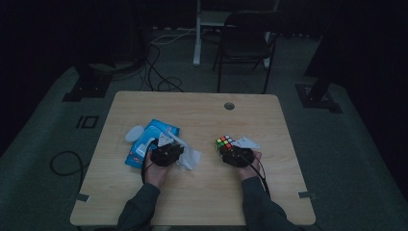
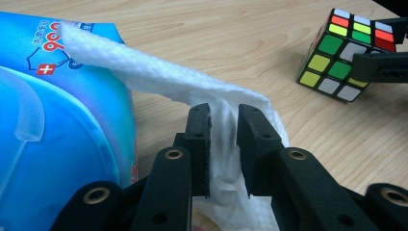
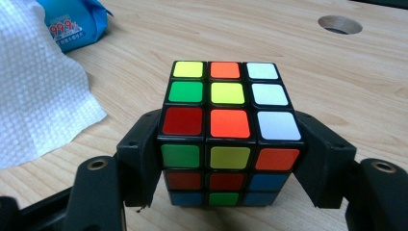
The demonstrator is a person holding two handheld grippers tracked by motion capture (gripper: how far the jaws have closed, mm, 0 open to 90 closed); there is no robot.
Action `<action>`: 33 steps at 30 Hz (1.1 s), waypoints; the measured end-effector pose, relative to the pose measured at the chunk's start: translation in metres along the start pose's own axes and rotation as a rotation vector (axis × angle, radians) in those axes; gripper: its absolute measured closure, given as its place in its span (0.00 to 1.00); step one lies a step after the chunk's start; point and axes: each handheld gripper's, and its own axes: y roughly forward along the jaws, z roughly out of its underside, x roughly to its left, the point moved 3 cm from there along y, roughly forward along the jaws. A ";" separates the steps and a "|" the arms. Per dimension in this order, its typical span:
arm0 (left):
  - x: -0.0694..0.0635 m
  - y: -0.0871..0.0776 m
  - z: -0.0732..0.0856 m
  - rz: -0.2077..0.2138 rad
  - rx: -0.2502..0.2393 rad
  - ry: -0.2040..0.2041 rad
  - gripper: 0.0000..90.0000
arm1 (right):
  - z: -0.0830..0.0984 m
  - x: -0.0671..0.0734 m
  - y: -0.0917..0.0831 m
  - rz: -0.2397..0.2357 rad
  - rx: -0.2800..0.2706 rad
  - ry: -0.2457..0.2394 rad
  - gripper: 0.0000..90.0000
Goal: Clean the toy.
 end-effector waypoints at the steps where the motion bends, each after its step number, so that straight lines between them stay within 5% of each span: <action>1: 0.000 0.000 0.000 0.001 -0.003 -0.001 0.83 | 0.000 0.000 0.000 -0.005 0.003 -0.003 0.37; 13: 0.001 -0.006 -0.004 0.026 -0.028 -0.014 0.68 | -0.002 0.001 -0.001 -0.027 -0.018 0.015 0.16; 33: 0.004 -0.015 -0.007 0.027 -0.070 -0.031 0.62 | -0.010 0.001 -0.012 -0.017 -0.083 0.020 0.14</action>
